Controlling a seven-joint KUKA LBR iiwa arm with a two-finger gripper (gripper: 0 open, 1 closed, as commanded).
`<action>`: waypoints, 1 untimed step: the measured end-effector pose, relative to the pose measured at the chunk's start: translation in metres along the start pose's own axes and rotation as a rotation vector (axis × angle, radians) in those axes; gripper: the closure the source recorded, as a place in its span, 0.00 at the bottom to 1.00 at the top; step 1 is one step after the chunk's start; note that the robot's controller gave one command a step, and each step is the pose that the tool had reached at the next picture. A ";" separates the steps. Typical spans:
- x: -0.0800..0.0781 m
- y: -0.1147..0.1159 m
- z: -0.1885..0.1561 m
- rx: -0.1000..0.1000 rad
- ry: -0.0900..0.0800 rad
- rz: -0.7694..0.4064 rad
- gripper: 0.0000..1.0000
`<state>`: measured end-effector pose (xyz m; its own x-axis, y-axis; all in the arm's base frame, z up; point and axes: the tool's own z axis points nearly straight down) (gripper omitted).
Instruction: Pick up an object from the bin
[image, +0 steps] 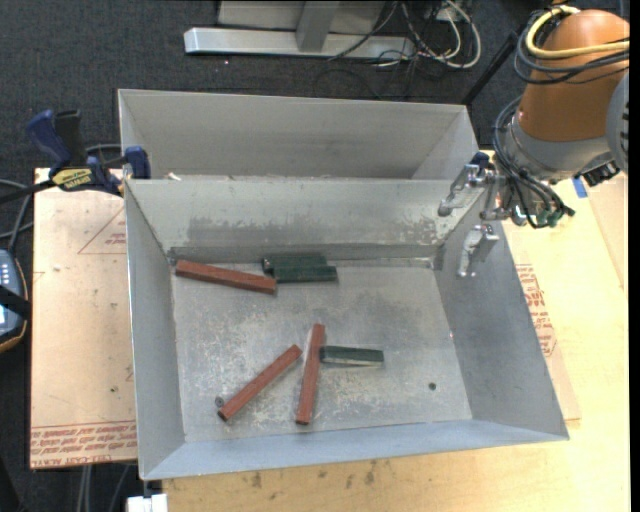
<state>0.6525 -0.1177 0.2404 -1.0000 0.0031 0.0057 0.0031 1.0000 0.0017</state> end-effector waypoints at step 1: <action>-0.001 0.000 -0.005 0.001 -0.008 -0.002 0.00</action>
Offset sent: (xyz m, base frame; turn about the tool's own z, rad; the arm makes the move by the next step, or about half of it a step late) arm -0.0479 0.0102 -0.1196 0.0583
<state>0.6540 -0.1174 0.2456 -1.0000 0.0011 -0.0027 0.0011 1.0000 0.0003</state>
